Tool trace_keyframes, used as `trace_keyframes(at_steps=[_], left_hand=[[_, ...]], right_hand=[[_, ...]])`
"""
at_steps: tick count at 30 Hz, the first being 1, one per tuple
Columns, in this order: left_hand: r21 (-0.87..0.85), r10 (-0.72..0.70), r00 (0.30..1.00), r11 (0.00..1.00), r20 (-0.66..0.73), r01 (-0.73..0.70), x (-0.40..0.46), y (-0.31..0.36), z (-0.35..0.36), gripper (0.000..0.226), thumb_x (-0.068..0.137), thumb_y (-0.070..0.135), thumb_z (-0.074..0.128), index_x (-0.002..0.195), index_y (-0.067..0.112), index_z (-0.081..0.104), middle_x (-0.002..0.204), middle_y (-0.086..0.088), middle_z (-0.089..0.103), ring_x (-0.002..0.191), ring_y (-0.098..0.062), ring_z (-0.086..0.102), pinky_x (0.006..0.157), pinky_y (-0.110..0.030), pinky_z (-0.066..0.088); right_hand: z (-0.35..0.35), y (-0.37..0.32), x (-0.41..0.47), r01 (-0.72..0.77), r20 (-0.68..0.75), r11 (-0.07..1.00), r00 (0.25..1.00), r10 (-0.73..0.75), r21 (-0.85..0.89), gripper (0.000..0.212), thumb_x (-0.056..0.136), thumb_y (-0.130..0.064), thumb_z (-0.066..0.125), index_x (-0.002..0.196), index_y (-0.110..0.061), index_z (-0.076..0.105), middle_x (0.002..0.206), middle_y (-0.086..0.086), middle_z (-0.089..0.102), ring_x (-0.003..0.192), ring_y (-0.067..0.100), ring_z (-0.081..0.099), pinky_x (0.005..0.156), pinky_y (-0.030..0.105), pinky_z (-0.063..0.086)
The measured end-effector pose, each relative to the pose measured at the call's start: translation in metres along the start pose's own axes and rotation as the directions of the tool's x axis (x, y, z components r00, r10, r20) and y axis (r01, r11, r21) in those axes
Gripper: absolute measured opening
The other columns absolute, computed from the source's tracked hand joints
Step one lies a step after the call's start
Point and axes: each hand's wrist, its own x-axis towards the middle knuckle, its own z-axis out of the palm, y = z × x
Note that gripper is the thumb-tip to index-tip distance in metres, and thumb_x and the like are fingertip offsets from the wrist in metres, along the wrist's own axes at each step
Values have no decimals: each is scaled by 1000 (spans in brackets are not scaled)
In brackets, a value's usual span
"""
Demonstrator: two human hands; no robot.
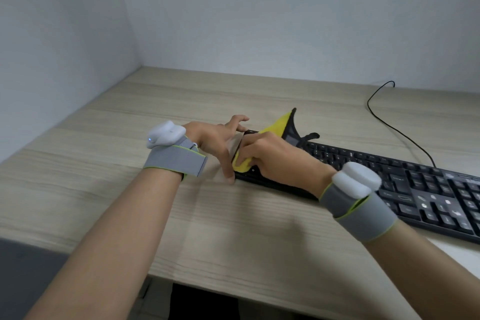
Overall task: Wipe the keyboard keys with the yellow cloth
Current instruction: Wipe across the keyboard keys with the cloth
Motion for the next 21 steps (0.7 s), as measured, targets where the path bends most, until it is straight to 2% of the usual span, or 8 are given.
trace_keyframes(at_steps=[5,10,12,18,21], left_hand=[[-18,5,1000,1000,-21,-6,2,-2,1,140,53,21,93,147,29,-10,153,10,21,139,-13,26,101,-22,25],[-9,4,1000,1000,0,-4,1,-1,0,145,49,22,94,148,29,-11,150,12,25,138,-15,28,109,-29,29],[-2,5,1000,1000,5,-5,1,0,0,146,48,23,95,148,30,-12,151,14,25,139,-15,28,110,-30,29],[2,2,1000,1000,-17,-2,2,-3,2,143,49,25,94,147,31,-10,153,12,21,139,-14,26,109,-27,26],[-17,5,1000,1000,-15,-5,2,-2,1,143,49,25,94,148,31,-9,153,13,22,139,-13,25,107,-25,26]], right_hand=[[-16,16,-12,-42,48,999,998,42,-3,39,73,20,52,94,-7,73,100,13,67,87,26,65,79,37,55],[-1,3,3,-34,-23,999,999,33,-31,41,75,19,47,100,-5,69,112,13,63,93,28,61,80,40,53],[2,0,2,-6,-28,1000,1000,5,-20,41,74,20,46,99,-3,69,110,15,63,94,28,59,79,39,52],[-6,5,-19,4,46,1000,999,-4,0,41,75,20,48,99,-6,70,104,11,64,90,23,62,81,24,51],[-14,9,-10,-36,31,998,999,38,-60,45,74,21,44,100,-5,69,108,12,62,91,27,62,82,36,52]])
